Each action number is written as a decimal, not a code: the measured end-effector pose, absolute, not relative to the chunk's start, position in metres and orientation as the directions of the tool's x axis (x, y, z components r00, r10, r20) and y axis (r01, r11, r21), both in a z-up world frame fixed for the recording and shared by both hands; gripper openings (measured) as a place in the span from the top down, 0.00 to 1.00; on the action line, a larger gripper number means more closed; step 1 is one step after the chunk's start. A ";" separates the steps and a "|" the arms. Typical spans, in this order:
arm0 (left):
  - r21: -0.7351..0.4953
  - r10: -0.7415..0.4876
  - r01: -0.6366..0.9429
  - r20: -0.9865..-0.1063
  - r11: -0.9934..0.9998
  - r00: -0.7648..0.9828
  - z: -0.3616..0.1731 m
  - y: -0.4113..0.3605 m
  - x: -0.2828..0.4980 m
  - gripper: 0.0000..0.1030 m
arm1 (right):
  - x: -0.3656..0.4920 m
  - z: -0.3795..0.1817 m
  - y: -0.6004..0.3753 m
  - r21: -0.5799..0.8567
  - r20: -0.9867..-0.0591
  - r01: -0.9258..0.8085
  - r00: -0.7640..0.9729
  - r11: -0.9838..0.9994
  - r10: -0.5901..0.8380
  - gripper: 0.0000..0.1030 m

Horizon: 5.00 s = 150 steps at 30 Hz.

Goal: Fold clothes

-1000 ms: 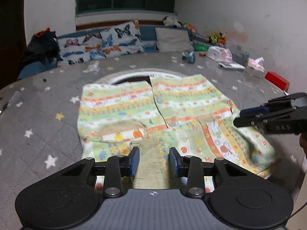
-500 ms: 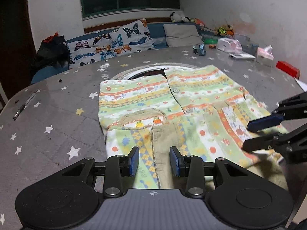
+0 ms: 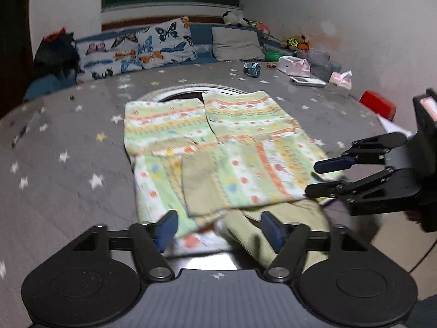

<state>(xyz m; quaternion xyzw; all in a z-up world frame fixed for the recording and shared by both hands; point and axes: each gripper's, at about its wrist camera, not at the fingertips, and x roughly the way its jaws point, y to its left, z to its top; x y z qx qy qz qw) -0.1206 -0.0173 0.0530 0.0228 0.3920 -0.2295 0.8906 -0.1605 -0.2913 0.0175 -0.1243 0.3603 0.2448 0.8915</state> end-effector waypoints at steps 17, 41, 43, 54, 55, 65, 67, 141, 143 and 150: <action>-0.281 -0.458 0.416 -0.779 0.865 0.427 0.030 -0.035 -0.121 0.90 | -0.206 0.016 -0.296 -0.255 -0.723 -0.644 0.623 0.722 0.300 0.52; -0.454 -0.614 0.417 -0.637 0.787 0.466 0.062 0.001 -0.075 0.73 | -0.163 0.017 -0.270 -0.075 -0.623 -0.672 0.608 0.736 0.492 0.90; -0.340 -0.552 0.446 -0.632 0.828 0.543 0.065 0.004 -0.093 0.49 | -0.157 0.022 -0.275 -0.026 -0.618 -0.659 0.601 0.751 0.506 0.90; 0.275 -0.259 0.508 -0.612 0.816 0.747 0.024 -0.036 -0.136 0.47 | -0.145 0.037 -0.282 0.049 -0.600 -0.615 0.612 0.787 0.515 0.90; 0.307 -0.241 0.502 -0.605 0.808 0.759 0.021 -0.038 -0.136 0.48 | -0.147 0.038 -0.282 0.046 -0.598 -0.613 0.616 0.789 0.513 0.90; 0.471 -0.206 0.479 -0.520 0.741 0.829 0.019 -0.033 -0.147 0.91 | -0.158 0.042 -0.280 -0.001 -0.567 -0.605 0.656 0.796 0.498 0.94; 0.482 -0.226 0.498 -0.517 0.721 0.826 0.023 -0.032 -0.155 0.93 | -0.161 0.044 -0.281 -0.009 -0.561 -0.605 0.662 0.796 0.497 0.95; -0.240 -0.389 0.318 -0.710 0.917 0.587 0.037 -0.008 0.015 0.83 | -0.035 0.005 -0.342 0.175 -0.622 -0.324 0.696 0.930 0.359 0.71; -0.250 -0.394 0.315 -0.715 0.916 0.577 0.031 -0.015 0.021 0.83 | -0.032 0.000 -0.343 0.174 -0.634 -0.305 0.693 0.936 0.343 0.77; -0.292 -0.431 0.324 -0.705 0.900 0.562 0.027 -0.025 0.027 0.84 | -0.034 0.014 -0.336 0.167 -0.611 -0.313 0.712 0.935 0.347 0.77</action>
